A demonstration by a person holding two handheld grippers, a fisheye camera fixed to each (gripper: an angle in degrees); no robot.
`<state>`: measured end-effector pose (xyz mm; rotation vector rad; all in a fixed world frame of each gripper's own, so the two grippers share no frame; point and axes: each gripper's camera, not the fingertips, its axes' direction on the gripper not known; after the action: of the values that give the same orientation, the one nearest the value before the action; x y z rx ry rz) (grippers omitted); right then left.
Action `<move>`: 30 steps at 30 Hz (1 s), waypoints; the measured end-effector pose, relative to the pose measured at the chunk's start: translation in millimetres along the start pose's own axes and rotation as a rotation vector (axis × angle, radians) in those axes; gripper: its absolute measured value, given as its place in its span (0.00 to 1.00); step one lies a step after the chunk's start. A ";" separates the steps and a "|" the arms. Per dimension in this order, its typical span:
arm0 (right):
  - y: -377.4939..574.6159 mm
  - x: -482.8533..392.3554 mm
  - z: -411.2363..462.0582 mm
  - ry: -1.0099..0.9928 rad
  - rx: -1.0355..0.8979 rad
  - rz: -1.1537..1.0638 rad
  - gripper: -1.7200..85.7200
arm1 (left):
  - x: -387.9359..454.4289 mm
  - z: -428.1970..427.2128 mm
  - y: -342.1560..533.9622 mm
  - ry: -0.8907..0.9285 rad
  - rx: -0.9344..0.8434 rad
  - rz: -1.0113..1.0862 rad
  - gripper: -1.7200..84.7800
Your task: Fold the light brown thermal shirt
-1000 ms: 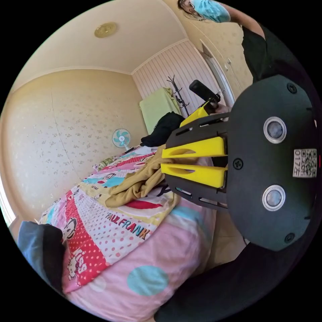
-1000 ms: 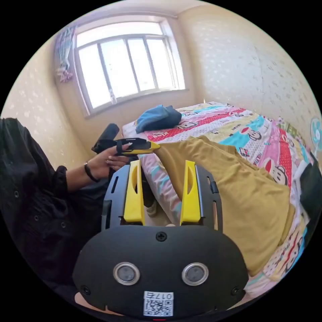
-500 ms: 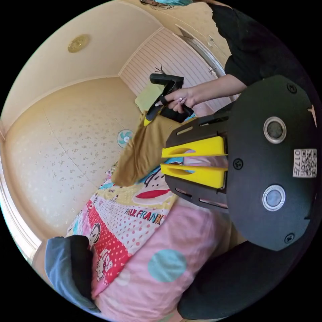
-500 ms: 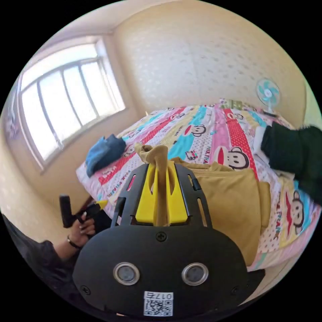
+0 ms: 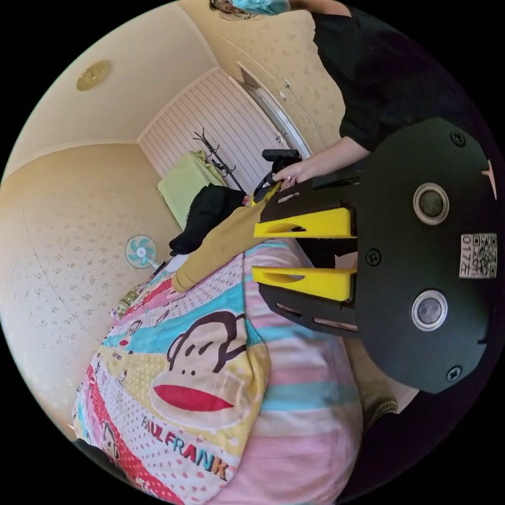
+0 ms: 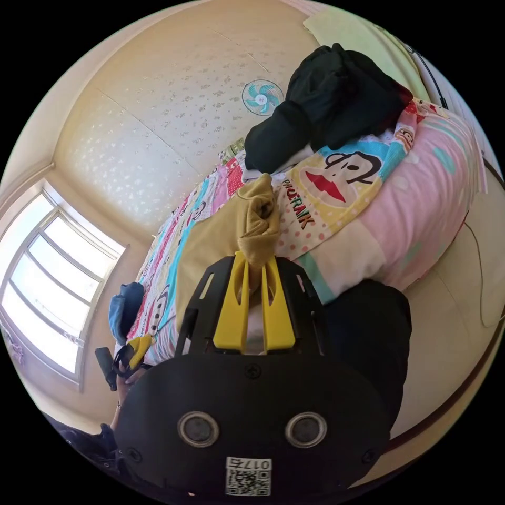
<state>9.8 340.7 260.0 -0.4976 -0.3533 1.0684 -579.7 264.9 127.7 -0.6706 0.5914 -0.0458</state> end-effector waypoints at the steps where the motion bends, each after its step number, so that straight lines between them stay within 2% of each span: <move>1: -1.2 2.4 -1.6 0.010 0.010 0.007 0.05 | 5.0 14.3 -10.5 0.010 -0.017 0.001 0.15; 5: -4.7 19.7 -6.1 0.020 0.037 -0.010 0.05 | 11.1 65.8 -40.7 0.073 -0.096 -0.030 0.21; 9: -18.7 48.6 -8.7 -0.021 0.036 0.013 0.06 | 8.3 122.6 -46.6 -0.023 -0.224 -0.085 0.23; 12: -32.4 70.8 -10.9 -0.068 0.032 0.041 0.07 | 9.9 118.4 -35.8 -0.107 -0.140 -0.089 0.20; 14: -39.9 89.9 -19.9 -0.134 0.060 0.074 0.08 | 6.3 114.9 -28.3 -0.064 -0.107 -0.130 0.19; 17: -43.1 117.1 -41.8 -0.219 0.141 0.134 0.12 | -7.1 124.6 -17.2 0.090 -0.172 -0.279 0.17; 20: -54.4 145.4 -49.4 -0.324 0.058 0.231 0.17 | -18.1 123.2 -15.5 0.159 -0.139 -0.384 0.15; 22: -58.1 161.1 -50.5 -0.417 0.018 0.299 0.21 | -23.7 123.6 -22.8 0.304 -0.110 -0.471 0.11; 25: -65.2 181.7 -43.2 -0.528 -0.053 0.426 0.25 | -12.2 118.4 -38.5 0.404 -0.033 -0.493 0.10; 30: -84.6 197.9 -9.9 -0.752 -0.121 0.566 0.29 | 24.3 108.0 -60.4 0.387 -0.047 -0.405 0.10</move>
<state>165.1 482.9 305.3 -0.2860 -0.9809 1.7847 -493.3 273.5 219.2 -0.8263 0.8206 -0.5510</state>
